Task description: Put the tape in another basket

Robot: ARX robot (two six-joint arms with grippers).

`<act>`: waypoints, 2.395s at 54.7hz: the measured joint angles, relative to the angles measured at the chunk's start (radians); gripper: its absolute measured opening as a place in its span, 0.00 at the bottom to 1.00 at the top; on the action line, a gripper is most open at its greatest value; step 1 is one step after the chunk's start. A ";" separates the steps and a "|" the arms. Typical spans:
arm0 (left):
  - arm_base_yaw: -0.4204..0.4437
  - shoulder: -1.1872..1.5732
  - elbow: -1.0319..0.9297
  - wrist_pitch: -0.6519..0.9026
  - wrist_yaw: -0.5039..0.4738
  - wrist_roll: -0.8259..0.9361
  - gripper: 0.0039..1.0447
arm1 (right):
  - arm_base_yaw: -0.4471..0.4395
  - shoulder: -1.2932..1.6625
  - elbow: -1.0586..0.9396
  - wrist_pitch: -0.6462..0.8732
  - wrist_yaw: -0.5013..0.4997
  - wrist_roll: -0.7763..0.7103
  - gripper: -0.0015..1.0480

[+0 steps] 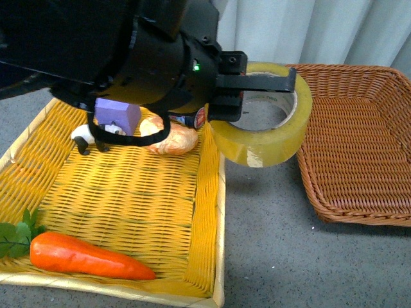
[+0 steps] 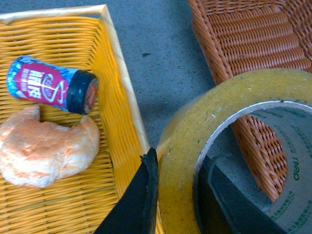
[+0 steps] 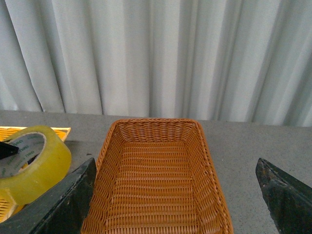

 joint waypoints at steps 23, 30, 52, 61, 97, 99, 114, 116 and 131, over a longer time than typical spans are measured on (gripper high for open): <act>-0.042 0.062 0.071 0.084 -0.029 0.061 0.16 | 0.000 0.000 0.000 0.000 0.000 0.000 0.91; -0.044 0.062 0.071 0.084 -0.025 0.076 0.16 | 0.006 0.004 0.002 -0.005 0.014 0.003 0.91; -0.044 0.061 0.070 0.085 -0.024 0.080 0.16 | -0.203 0.807 0.468 -0.084 -0.178 -0.146 0.91; -0.043 0.061 0.070 0.085 -0.030 0.080 0.16 | -0.178 1.082 0.642 -0.162 -0.265 -0.155 0.91; -0.047 0.061 0.070 0.085 -0.025 0.080 0.16 | 0.098 1.744 1.328 -0.513 -0.308 -0.516 0.91; -0.047 0.061 0.070 0.085 -0.025 0.080 0.16 | 0.107 1.757 1.341 -0.525 -0.315 -0.539 0.91; -0.047 0.061 0.070 0.084 -0.025 0.080 0.16 | 0.166 1.834 1.396 -0.544 -0.311 -0.606 0.91; -0.047 0.061 0.070 0.085 -0.025 0.080 0.16 | 0.169 1.839 1.398 -0.541 -0.311 -0.606 0.91; -0.047 0.061 0.070 0.085 -0.024 0.080 0.16 | 0.199 1.917 1.407 -0.534 -0.306 -0.592 0.91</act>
